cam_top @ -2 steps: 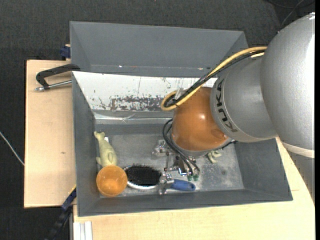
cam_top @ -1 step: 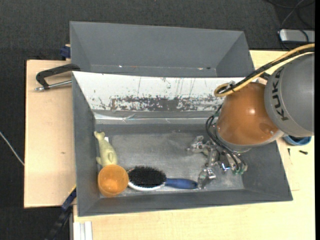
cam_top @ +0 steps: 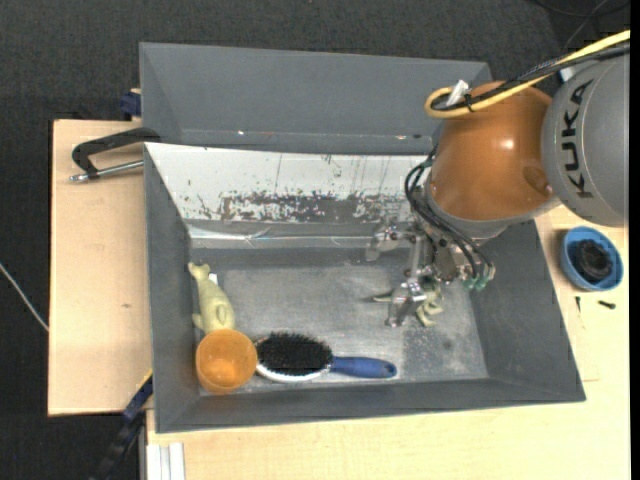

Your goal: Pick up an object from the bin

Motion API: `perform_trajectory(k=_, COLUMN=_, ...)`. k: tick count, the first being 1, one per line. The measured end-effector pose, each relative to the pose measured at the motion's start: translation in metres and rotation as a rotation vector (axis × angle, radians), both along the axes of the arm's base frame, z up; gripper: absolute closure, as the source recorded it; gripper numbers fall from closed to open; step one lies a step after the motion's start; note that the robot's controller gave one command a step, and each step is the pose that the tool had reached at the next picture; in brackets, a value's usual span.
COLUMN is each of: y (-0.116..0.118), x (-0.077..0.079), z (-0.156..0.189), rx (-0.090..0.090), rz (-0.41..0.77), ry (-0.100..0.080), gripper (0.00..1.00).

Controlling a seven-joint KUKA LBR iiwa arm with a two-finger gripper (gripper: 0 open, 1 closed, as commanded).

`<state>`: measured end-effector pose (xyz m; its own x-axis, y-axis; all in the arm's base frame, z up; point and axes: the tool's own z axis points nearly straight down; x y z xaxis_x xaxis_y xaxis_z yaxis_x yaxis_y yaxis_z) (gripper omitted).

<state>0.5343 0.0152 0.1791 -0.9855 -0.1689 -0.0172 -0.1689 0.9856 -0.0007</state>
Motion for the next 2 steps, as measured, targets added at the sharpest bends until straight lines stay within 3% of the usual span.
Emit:
perform_trajectory(k=1, y=-0.062, x=-0.024, z=-0.067, rx=-0.004, rz=0.157, ry=0.019, gripper=0.0)
perform_trajectory(k=2, y=-0.135, x=-0.002, z=-0.109, rx=-0.007, rz=0.24, ry=0.007, gripper=0.0)
